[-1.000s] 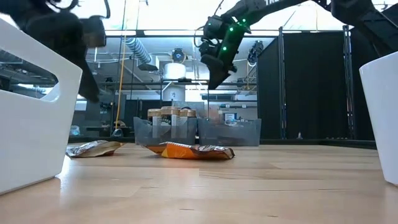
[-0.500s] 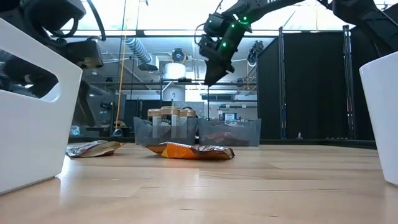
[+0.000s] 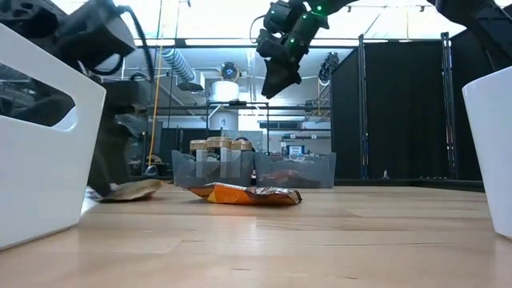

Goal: Sort spices by type
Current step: Put the left orange seasoning pack into the right black bin, then put the orange seasoning pack into the right black bin

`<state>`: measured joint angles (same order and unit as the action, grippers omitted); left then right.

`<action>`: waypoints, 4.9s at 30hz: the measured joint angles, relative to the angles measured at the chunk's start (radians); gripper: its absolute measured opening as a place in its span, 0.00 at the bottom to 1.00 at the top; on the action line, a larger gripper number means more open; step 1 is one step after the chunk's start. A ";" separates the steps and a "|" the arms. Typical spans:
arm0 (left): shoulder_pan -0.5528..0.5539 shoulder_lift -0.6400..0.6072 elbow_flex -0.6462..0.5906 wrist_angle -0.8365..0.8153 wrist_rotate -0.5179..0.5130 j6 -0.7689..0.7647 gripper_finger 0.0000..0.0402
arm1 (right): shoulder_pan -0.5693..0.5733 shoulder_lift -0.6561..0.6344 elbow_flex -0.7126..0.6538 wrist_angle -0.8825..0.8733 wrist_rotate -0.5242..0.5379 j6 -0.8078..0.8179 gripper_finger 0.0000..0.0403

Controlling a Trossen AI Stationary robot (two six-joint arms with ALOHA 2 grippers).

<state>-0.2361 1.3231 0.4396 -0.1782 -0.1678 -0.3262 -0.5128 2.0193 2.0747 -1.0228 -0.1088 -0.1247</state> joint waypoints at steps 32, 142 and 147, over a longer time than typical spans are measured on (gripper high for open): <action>0.103 0.083 0.274 0.299 -0.129 -0.222 0.06 | 0.216 -0.638 0.001 -0.187 0.274 0.216 0.34; -0.022 0.604 0.760 -0.176 -0.169 0.289 0.01 | 0.880 -0.647 -0.001 -0.416 0.448 0.580 0.33; 0.020 0.604 0.890 -0.210 -0.136 0.265 0.00 | 0.907 -0.647 -0.001 -0.409 0.448 0.590 0.33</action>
<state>-0.2162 1.9270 1.3300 -0.3886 -0.3033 -0.0610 0.3938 1.3727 2.0735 -1.4321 0.3393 0.4653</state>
